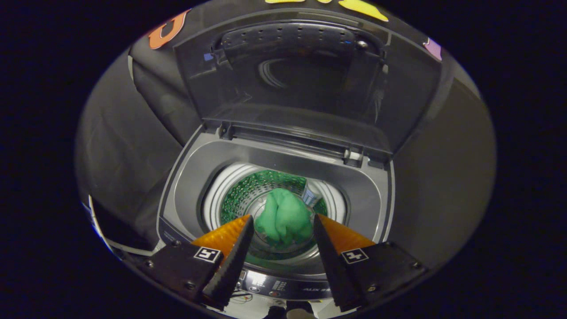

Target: Put the clothes into the washing machine and then close the washing machine lid.

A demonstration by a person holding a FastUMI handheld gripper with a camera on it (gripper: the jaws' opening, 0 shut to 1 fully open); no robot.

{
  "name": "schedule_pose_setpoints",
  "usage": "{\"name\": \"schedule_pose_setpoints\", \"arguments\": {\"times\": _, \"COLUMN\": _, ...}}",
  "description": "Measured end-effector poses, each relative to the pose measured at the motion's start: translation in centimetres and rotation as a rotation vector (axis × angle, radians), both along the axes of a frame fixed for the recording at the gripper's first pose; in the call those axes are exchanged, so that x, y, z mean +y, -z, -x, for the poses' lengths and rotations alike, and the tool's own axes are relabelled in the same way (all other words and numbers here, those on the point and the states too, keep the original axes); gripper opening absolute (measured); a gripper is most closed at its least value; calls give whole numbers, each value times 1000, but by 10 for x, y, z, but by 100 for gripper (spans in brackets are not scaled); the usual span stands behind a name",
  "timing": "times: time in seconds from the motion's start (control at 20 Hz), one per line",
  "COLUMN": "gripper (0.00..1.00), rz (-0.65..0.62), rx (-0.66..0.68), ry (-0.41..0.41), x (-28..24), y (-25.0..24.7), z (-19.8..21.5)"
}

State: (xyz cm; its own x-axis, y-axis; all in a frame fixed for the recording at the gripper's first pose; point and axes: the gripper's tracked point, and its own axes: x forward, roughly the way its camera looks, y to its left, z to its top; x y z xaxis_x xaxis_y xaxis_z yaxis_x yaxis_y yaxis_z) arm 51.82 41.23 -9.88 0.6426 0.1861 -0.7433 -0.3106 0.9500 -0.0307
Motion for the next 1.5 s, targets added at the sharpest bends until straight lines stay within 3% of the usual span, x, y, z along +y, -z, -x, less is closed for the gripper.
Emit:
{"name": "schedule_pose_setpoints", "arguments": {"times": 0.5, "gripper": 84, "rz": -26, "rx": -104, "ry": 14, "x": -24, "y": -41, "z": 28}}
{"name": "schedule_pose_setpoints", "arguments": {"times": 0.95, "gripper": 85, "rz": -106, "rx": -292, "ry": -3, "x": -34, "y": -133, "z": 62}}
{"name": "schedule_pose_setpoints", "arguments": {"times": 1.25, "gripper": 84, "rz": -166, "rx": -400, "ry": 9, "x": -21, "y": -210, "z": 49}}
{"name": "schedule_pose_setpoints", "arguments": {"times": 1.5, "gripper": 84, "rz": -197, "rx": -461, "ry": 19, "x": -2, "y": -263, "z": 15}}
